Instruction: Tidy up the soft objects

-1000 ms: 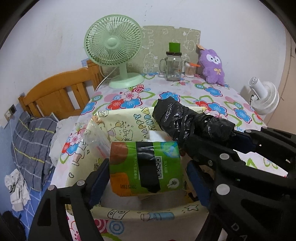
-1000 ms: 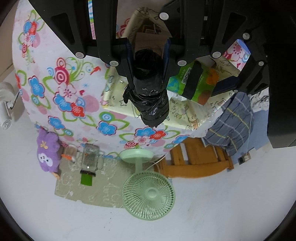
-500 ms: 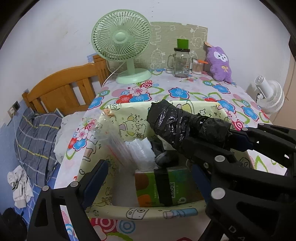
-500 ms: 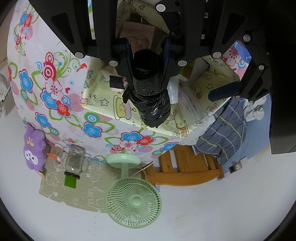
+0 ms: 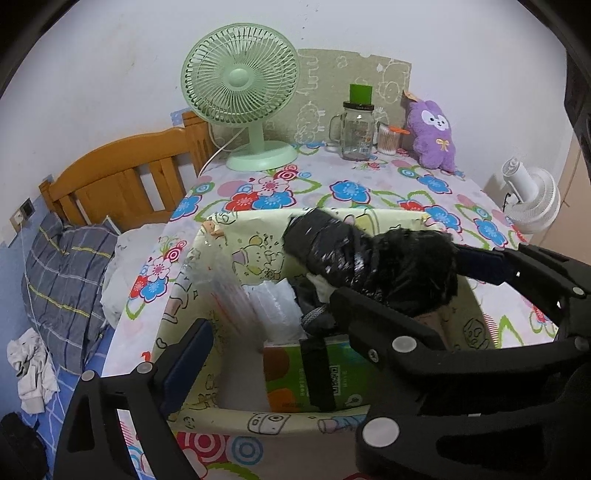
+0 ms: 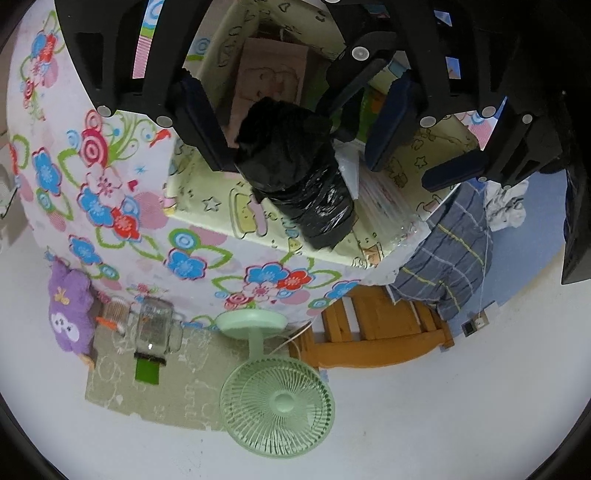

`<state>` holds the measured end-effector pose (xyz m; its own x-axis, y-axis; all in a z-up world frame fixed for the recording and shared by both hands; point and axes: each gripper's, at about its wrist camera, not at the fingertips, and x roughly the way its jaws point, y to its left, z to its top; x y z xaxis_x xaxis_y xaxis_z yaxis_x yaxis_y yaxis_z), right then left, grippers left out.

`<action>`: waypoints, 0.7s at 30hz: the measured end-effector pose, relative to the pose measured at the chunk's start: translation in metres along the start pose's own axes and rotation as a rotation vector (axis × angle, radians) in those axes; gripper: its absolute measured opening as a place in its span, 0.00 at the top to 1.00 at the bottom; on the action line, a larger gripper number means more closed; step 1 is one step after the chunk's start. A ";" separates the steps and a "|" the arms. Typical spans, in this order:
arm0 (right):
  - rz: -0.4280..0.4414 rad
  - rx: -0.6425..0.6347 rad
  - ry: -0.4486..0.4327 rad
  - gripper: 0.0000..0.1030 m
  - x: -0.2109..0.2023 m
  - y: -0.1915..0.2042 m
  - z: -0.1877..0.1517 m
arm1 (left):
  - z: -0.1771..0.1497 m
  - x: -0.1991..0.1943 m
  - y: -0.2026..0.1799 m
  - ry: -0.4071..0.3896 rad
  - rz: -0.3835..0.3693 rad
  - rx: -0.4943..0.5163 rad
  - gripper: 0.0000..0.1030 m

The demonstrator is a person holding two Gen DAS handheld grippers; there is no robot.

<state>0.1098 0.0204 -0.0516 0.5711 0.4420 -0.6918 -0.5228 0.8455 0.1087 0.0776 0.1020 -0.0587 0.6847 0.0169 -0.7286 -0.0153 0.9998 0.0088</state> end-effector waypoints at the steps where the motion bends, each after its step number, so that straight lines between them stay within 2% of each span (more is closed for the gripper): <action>1: -0.013 -0.006 -0.014 0.21 -0.004 0.000 0.000 | 0.000 -0.002 -0.001 -0.006 -0.005 0.000 0.07; 21: -0.077 0.005 -0.135 0.16 -0.063 -0.010 -0.006 | 0.006 -0.042 -0.025 -0.101 -0.029 0.006 0.05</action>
<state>0.0748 -0.0178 -0.0137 0.6895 0.4113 -0.5961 -0.4709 0.8800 0.0626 0.0533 0.0766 -0.0247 0.7545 -0.0120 -0.6562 0.0101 0.9999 -0.0066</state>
